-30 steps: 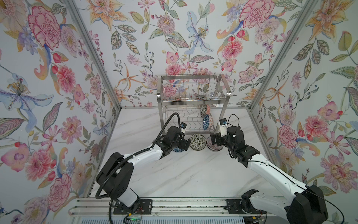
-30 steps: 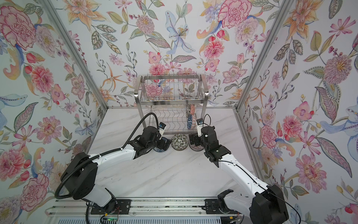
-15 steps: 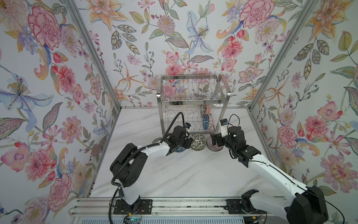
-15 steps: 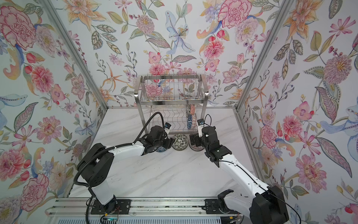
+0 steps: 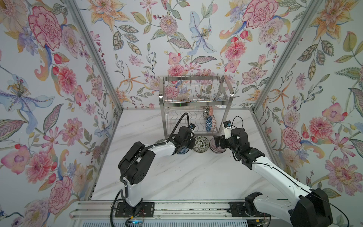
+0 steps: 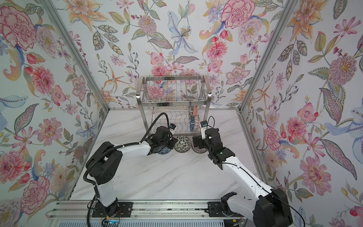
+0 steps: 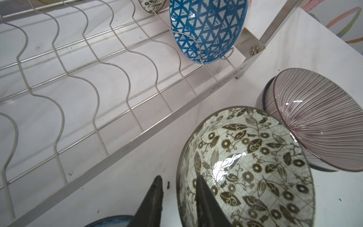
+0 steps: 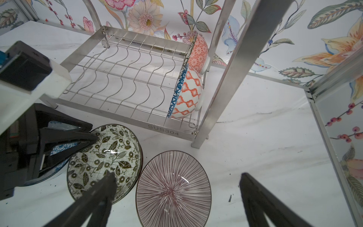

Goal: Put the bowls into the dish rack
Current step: 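Lower left gripper onto rim of green leaf-pattern bowl and grasp it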

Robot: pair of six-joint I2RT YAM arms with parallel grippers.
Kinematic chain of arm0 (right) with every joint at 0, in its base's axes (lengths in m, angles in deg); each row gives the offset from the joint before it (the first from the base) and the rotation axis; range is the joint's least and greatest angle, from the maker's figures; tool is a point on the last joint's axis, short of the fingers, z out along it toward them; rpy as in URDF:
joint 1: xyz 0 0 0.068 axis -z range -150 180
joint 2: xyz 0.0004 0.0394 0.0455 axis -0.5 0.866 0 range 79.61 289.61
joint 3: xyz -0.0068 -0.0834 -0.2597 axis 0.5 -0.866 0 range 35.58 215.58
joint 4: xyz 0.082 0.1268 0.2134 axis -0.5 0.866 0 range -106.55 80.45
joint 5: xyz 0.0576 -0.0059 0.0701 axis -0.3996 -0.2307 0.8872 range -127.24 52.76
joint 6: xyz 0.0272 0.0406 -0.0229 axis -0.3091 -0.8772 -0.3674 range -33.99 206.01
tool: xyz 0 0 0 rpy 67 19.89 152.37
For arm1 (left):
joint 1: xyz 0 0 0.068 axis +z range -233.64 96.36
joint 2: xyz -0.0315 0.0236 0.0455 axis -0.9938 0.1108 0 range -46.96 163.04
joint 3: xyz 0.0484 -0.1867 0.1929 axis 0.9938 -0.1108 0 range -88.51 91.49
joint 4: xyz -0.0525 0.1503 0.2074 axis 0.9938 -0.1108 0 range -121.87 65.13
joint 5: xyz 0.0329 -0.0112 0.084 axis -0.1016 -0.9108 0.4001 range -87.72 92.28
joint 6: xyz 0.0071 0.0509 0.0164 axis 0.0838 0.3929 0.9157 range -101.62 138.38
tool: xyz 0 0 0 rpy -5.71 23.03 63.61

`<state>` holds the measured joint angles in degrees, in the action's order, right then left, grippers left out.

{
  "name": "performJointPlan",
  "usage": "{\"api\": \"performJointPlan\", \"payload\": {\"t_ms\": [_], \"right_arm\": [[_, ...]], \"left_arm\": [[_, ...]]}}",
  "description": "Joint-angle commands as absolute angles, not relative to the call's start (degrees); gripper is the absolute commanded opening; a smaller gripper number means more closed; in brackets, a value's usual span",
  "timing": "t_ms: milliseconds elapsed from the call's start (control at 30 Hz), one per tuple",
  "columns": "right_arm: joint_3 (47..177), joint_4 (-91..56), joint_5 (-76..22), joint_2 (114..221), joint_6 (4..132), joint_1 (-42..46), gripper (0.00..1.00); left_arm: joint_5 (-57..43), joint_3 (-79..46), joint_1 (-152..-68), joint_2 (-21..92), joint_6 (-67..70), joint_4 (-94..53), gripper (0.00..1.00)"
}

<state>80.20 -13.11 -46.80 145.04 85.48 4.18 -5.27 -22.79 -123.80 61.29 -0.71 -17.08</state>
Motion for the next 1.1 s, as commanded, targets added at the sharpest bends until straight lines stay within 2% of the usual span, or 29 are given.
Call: {"api": "performJointPlan", "payload": {"t_ms": [0, 167, 467, 1033, 1067], "right_arm": [[79.3, -12.4, -46.6, 143.9, 84.6, 4.5, 0.99], [79.2, -12.5, -46.7, 143.5, 84.6, 4.7, 0.99], [78.8, -12.7, -46.7, 143.4, 84.5, 4.9, 0.99], [78.6, -12.8, -46.2, 143.4, 84.3, 5.2, 0.99], [78.6, -12.7, -46.3, 143.3, 84.3, 5.2, 0.99]], "left_arm": [[-6.2, -20.6, -124.1, 62.9, -0.8, -17.5, 0.28], [-6.3, -19.7, -124.1, 63.4, -0.6, -18.2, 0.25], [-5.1, -18.7, -124.2, 62.6, 0.3, -20.4, 0.0], [-0.2, -15.7, -124.3, 59.2, 4.3, -26.4, 0.0], [-0.5, -15.6, -124.2, 59.4, 4.3, -26.4, 0.03]]}}
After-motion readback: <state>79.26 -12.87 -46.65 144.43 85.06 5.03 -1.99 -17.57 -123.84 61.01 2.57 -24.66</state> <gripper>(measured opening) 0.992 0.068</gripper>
